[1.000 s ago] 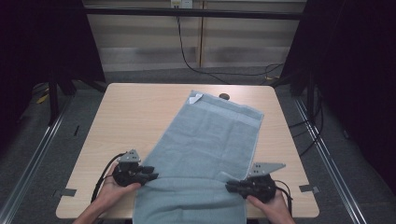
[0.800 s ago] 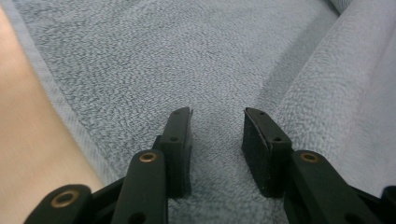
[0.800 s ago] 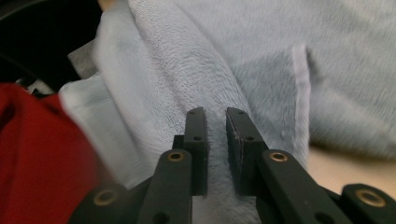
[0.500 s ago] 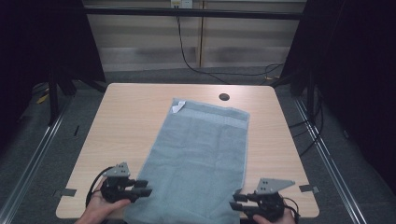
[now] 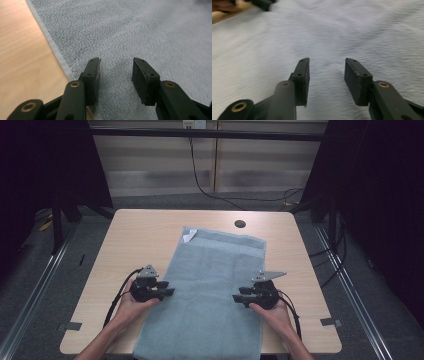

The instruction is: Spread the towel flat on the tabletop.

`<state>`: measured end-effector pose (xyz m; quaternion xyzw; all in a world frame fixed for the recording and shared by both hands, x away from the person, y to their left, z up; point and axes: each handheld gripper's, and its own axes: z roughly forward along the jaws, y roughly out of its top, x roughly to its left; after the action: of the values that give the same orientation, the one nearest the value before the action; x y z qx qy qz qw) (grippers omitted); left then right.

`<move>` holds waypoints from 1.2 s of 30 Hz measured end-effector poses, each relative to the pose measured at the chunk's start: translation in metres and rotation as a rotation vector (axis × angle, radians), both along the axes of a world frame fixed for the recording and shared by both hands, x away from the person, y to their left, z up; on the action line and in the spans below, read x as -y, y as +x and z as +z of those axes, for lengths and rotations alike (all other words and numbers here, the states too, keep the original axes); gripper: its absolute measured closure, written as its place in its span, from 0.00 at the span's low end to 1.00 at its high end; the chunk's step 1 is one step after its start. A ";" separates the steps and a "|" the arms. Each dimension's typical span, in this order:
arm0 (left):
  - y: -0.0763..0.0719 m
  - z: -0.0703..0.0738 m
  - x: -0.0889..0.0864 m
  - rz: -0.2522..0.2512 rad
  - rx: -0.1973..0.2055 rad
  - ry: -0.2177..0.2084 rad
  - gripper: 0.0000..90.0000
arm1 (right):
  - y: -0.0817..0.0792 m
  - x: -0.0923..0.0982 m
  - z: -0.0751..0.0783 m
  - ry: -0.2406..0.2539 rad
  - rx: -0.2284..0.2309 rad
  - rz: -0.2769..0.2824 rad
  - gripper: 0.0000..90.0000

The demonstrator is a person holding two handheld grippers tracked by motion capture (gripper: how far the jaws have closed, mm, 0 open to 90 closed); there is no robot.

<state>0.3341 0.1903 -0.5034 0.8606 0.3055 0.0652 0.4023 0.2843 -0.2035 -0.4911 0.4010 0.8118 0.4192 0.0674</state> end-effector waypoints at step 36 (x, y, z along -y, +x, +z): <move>-0.001 -0.003 -0.021 0.051 -0.021 -0.054 0.64 | 0.021 -0.015 -0.015 -0.033 0.007 -0.010 0.55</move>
<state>0.3336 0.2115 -0.5062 0.8419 0.3332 0.0581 0.4205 0.3058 -0.1887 -0.5062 0.4025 0.8163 0.4066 0.0791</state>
